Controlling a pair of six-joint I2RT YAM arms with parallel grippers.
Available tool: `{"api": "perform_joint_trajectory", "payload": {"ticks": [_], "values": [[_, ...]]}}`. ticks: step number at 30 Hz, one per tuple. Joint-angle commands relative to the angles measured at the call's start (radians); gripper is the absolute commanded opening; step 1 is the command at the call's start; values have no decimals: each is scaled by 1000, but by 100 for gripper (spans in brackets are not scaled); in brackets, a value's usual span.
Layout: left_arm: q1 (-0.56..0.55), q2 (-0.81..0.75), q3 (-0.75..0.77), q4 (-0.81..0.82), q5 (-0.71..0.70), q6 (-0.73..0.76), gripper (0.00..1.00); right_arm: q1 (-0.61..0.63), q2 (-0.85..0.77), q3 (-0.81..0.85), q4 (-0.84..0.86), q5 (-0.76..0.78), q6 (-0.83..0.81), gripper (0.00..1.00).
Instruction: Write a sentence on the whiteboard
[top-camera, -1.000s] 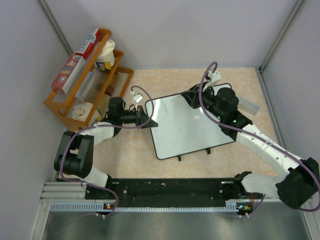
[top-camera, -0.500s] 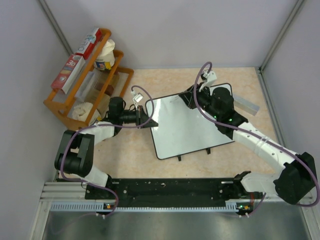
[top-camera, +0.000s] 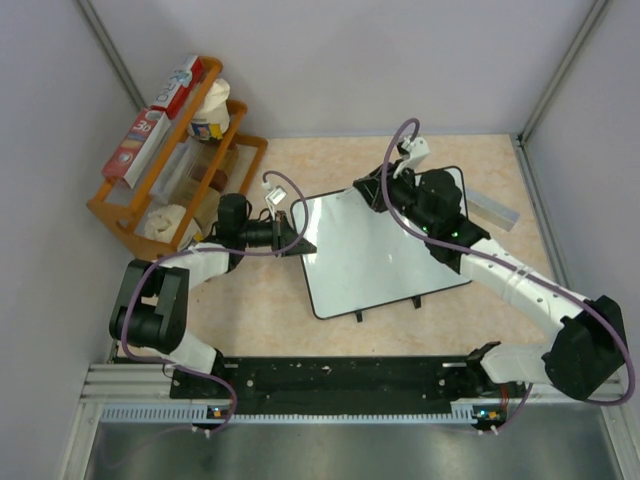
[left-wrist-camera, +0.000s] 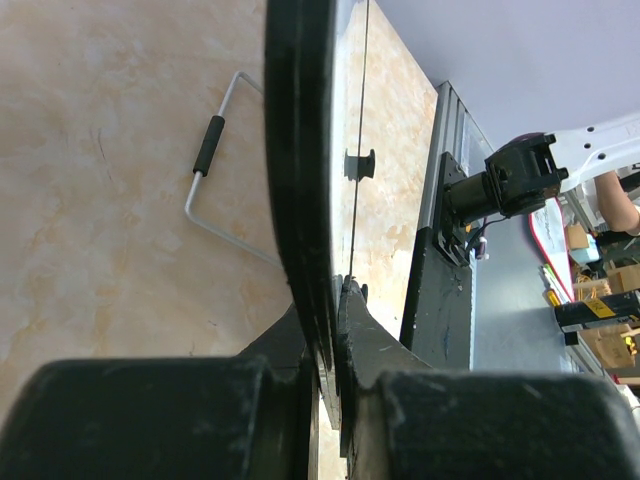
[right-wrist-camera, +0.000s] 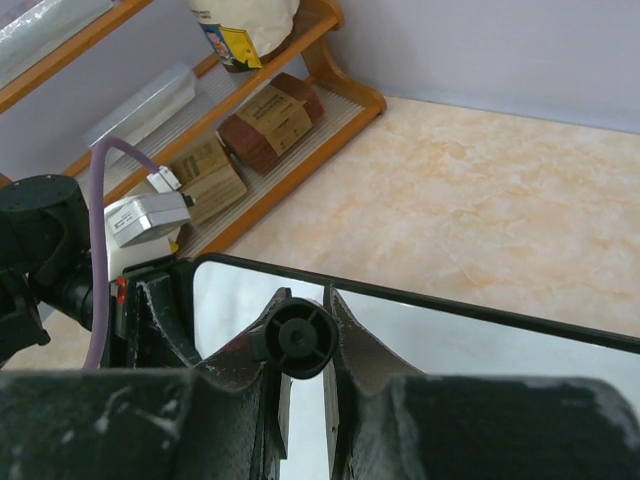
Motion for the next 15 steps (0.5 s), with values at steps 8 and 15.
{"api": "perform_joint_trajectory", "payload": {"ticks": [8,15], "values": [[-26,42,-32,-55,-146,234,0,20,46,65,39,6,-7,0],[-26,48,-30,-55,-143,234,0,22,60,65,37,-5,-8,0]]}}
